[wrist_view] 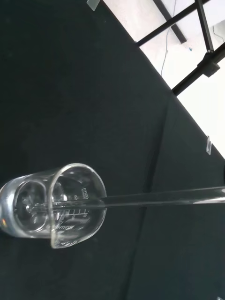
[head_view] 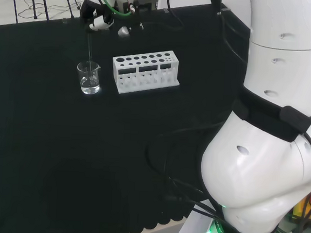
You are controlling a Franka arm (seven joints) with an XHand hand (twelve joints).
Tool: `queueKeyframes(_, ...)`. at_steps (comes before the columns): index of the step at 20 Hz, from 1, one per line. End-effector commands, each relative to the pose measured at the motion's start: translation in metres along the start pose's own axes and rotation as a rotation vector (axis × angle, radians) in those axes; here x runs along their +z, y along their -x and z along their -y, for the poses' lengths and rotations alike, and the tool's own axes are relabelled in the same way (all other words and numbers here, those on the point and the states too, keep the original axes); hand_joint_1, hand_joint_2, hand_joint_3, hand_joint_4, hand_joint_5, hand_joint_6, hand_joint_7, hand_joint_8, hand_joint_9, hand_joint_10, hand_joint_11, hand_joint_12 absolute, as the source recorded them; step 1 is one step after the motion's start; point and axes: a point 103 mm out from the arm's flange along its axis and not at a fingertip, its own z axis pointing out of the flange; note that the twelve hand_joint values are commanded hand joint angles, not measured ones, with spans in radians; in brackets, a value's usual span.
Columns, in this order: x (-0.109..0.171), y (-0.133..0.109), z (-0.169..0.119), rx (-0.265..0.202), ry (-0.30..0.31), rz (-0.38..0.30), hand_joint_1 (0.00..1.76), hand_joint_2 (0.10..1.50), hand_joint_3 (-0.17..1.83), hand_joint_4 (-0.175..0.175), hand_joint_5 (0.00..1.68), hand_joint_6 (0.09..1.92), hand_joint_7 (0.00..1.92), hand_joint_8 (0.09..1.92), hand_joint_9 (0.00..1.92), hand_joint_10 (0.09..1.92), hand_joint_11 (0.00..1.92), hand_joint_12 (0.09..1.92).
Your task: Stir in the beaker to the left of the white test tube rack with the glass rod.
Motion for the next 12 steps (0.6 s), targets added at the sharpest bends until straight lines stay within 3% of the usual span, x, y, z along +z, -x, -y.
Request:
queueKeyframes(1,0.006,-0.002,-0.027,-0.038,0.003,-0.013,1.29,1.07,0.0,-0.175,1.04,0.6,1.14,1.05,1.57,0.81,1.63,0.46)
queueKeyframes(7,0.006,0.01,-0.024,-0.017,-0.007,-0.013,1.29,1.07,0.0,-0.175,1.04,0.6,1.14,1.04,1.57,0.81,1.63,0.46)
queueKeyframes(12,0.01,0.029,0.001,0.014,0.002,-0.015,1.29,1.07,0.0,-0.175,1.05,0.6,1.14,1.04,1.57,0.81,1.64,0.46)
